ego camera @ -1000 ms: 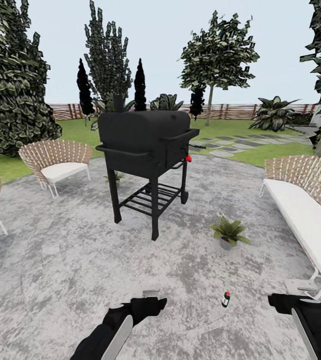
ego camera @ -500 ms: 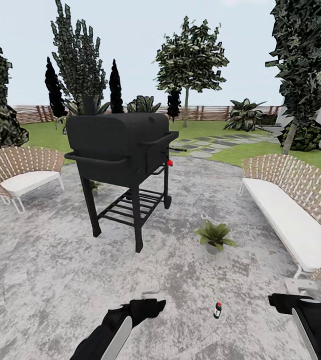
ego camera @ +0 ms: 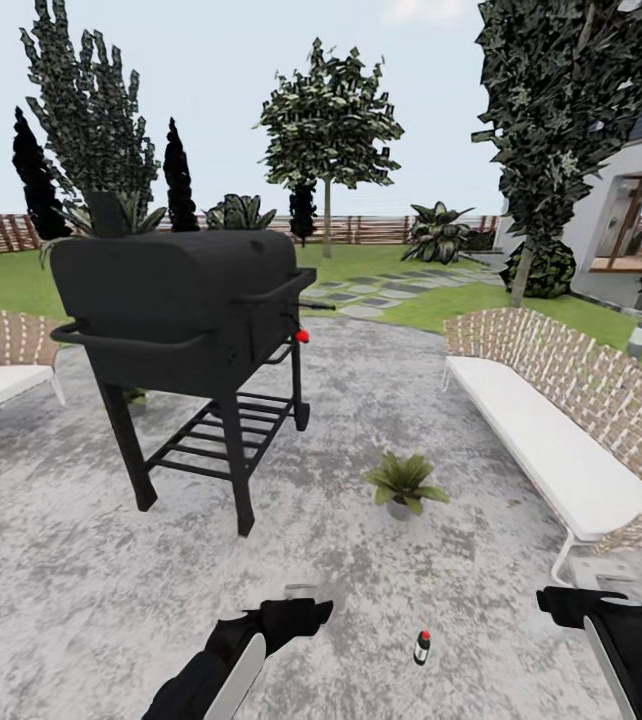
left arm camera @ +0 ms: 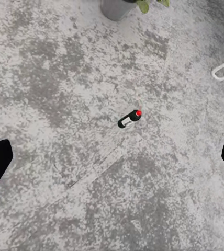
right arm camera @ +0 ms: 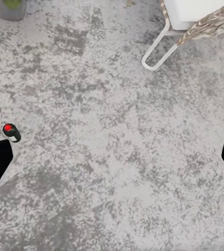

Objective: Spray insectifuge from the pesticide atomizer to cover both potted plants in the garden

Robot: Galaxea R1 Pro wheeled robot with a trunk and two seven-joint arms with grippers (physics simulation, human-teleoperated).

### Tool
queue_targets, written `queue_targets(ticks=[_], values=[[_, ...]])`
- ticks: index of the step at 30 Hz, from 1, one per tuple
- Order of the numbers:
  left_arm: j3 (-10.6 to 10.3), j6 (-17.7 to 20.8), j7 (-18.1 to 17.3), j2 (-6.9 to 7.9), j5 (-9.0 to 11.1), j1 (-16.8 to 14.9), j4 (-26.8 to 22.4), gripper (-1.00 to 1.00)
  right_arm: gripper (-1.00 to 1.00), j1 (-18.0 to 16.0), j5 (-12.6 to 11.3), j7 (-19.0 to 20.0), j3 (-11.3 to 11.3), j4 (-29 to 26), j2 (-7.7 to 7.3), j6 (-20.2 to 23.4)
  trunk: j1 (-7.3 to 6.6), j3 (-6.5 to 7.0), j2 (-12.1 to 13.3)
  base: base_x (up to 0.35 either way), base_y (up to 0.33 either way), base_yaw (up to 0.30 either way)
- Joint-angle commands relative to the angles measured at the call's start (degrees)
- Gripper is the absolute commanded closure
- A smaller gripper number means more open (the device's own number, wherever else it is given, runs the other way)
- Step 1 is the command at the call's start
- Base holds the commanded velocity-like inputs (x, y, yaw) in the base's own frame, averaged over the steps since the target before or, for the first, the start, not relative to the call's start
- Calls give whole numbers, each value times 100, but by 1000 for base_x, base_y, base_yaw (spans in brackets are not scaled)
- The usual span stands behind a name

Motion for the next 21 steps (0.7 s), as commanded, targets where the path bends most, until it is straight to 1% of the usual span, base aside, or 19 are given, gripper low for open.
queue_targets(ticks=[1, 8, 21], values=[[0, 0, 0, 0, 0, 0, 0, -100, -100, 0, 0, 0, -1, 0, -1, 3, 0, 4, 0, 277, 174, -269], [0, 0, 0, -1, 0, 0, -1, -100, -100, 0, 0, 0, -3, 0, -2, 17, 0, 30, 0, 158, 269, -269], [0, 9, 0, -1, 3, 0, -6, -100, -100, 0, 0, 0, 1, 0, -2, 18, 0, 81, 0, 9, 334, -269]])
